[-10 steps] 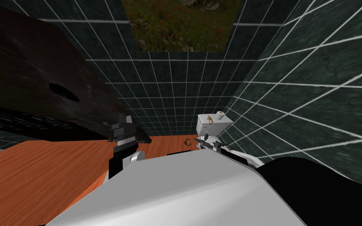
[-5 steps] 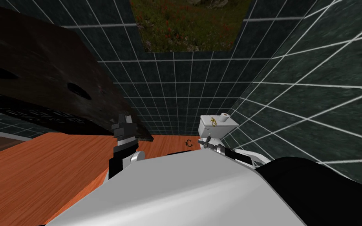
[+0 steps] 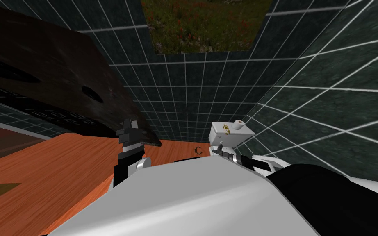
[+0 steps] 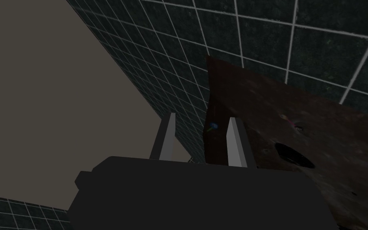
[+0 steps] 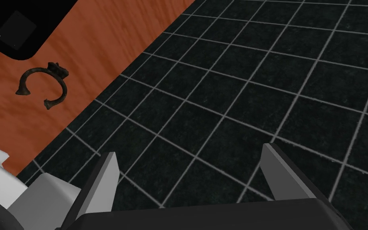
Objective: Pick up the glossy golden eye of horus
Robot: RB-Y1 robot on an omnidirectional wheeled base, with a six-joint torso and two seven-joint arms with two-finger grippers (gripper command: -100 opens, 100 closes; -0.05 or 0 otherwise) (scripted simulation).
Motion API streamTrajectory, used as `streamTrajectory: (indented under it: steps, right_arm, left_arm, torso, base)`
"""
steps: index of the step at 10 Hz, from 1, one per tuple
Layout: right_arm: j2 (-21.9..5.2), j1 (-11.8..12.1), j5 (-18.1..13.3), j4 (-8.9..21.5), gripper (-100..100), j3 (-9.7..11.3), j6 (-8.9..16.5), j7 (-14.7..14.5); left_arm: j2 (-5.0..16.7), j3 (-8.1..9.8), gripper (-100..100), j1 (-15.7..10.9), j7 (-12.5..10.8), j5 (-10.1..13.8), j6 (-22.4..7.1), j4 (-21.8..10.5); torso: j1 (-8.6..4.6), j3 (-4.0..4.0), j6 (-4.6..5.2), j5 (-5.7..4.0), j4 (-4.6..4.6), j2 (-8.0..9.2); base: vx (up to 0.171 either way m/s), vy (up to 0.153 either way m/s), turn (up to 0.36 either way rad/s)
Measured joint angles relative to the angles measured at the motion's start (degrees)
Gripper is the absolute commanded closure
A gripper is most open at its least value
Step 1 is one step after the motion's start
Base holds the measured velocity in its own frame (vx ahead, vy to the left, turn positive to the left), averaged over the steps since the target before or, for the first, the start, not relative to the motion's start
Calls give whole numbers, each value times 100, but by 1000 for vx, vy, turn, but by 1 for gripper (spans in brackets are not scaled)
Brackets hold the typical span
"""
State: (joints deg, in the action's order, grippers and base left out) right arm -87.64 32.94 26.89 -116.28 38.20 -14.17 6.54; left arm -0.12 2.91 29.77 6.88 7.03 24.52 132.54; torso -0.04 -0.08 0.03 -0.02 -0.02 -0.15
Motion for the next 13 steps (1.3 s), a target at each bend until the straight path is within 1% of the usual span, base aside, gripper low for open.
streamTrajectory:
  steps: [1, 2, 3, 4, 6, 7, 8, 9, 10, 11, 12, 13]
  right_arm:
    - [-173, 70, 32, 26, -100, -28, 16, -16]
    - [-393, 60, 75, 113, -100, -6, 35, 19]
    - [-618, 146, 115, 185, -100, -34, -10, 21]
    - [-842, 62, 89, 370, -100, 87, -50, 80]
    - [-1057, -129, 15, 527, -100, 253, 122, 190]
    - [-1200, -92, 46, 561, -100, 233, 163, 184]
    - [-1435, 40, 178, 572, -100, 125, 197, 127]
    - [-1582, 131, 279, 570, -100, 44, 249, 37]
    - [-1686, -118, 42, 734, -100, 258, 313, 212]
    - [-1849, -13, 166, 771, -100, 199, 315, 190]
    - [-2036, 39, 299, 778, -100, 138, 382, 88]
    - [-2088, -19, 149, 908, -100, 207, 381, 173]
  left_arm:
    - [0, 0, 0, 0, 0, 0, 0, 0]
    - [0, 0, 0, 0, 0, 0, 0, 0]
    - [0, 1, 0, 1, 0, 0, 0, 0]
    - [0, 0, 0, 0, 0, 0, 0, 0]
    - [0, 0, 0, 0, 0, 0, 0, 0]
    - [0, 1, 0, 1, 0, 0, 0, 0]
    - [0, 0, 0, 1, 0, 0, 0, 0]
    - [0, 1, 0, 1, 0, 0, 0, 0]
    - [0, 0, 0, 1, 0, 0, 0, 0]
    - [0, 1, 0, 1, 0, 0, 0, 0]
    - [0, 0, 0, 1, 0, 0, 0, 0]
    - [0, 1, 0, 1, 0, 0, 0, 0]
  torso:
    - [-2, 0, 3, 0, 0, 0]
    - [-5, -3, 0, -1, -1, -5]
    - [-5, -3, 3, -1, -1, -5]
    - [-4, -5, 1, -1, -2, -9]
    - [-3, -5, 0, -1, -2, -8]
    - [-3, -3, 4, -1, -1, -5]
    - [-1, -5, 1, 0, -2, -8]
    - [0, -5, 4, -1, -2, -8]
    - [-1, -6, 1, -1, -2, -10]
    - [-2, -4, 5, -1, -1, -6]
    - [-1, -5, 2, -1, -2, -8]
    - [-2, -3, 6, -3, -1, -5]
  base:
    - [36, -17, 145]
    - [34, -19, 101]
    - [44, -13, 139]
    - [36, -13, 89]
    - [33, -16, 126]
    - [41, -15, 118]
    - [41, -13, 68]
    - [42, -12, 139]
    - [32, -20, 71]
    - [37, -18, 118]
    - [33, -17, 63]
    - [34, -14, 108]
